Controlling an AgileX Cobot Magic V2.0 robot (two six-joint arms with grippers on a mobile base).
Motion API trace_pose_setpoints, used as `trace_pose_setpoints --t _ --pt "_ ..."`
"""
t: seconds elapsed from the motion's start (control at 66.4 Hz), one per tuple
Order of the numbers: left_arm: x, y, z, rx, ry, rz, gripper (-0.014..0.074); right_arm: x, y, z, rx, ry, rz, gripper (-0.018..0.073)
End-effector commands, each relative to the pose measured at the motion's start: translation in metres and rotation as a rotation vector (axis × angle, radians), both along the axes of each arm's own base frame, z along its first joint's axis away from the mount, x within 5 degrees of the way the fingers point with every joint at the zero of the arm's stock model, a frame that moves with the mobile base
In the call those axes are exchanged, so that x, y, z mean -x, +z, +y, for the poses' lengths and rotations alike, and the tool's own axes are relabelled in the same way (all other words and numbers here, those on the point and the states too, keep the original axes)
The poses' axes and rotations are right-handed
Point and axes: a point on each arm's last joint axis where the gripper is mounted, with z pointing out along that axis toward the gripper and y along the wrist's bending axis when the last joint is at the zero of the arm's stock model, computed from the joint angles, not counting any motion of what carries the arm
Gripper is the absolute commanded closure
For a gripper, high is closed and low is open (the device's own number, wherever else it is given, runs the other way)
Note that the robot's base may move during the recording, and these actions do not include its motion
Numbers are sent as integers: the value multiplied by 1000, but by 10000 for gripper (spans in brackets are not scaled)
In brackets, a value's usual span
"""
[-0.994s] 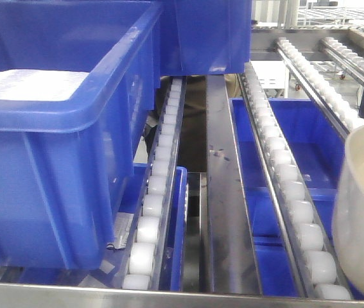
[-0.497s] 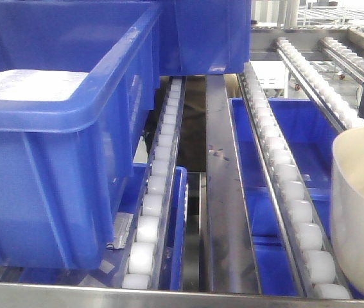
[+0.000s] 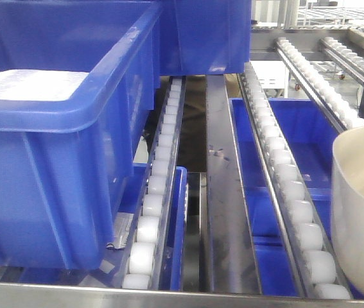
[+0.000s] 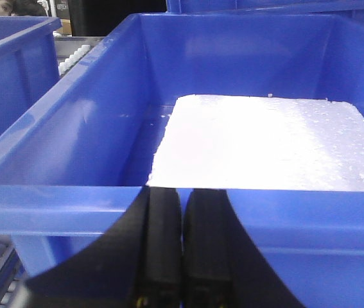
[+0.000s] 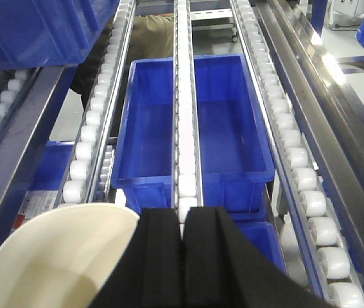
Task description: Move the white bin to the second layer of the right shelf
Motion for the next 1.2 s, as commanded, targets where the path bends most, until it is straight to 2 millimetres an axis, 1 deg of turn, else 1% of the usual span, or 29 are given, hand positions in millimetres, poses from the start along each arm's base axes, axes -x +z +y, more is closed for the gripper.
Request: trace_pose_setpoints --t 0.0,0.452,0.572,0.693,0.813,0.994,1.114,1.19 --pt "0 -4 0 16 -3 -57 512 -1 17 0 17 -1 -114 511" --pt "0 -4 0 16 -3 -57 512 -1 17 0 17 -1 -112 511" --pt "0 -4 0 16 -3 -57 512 0 8 0 25 4 -104 511" --pt "0 -4 0 16 -3 -57 512 4 2 2 108 31 -159 511" --pt "0 -4 0 16 -3 -57 512 8 -11 3 131 41 -213 511" --pt "0 -4 0 16 -3 -57 512 15 -39 3 133 33 -283 511" --pt "0 -4 0 16 -3 -57 512 10 -59 2 133 31 -287 511" --pt "0 -4 0 16 -3 -57 512 10 -58 3 133 32 -319 511"
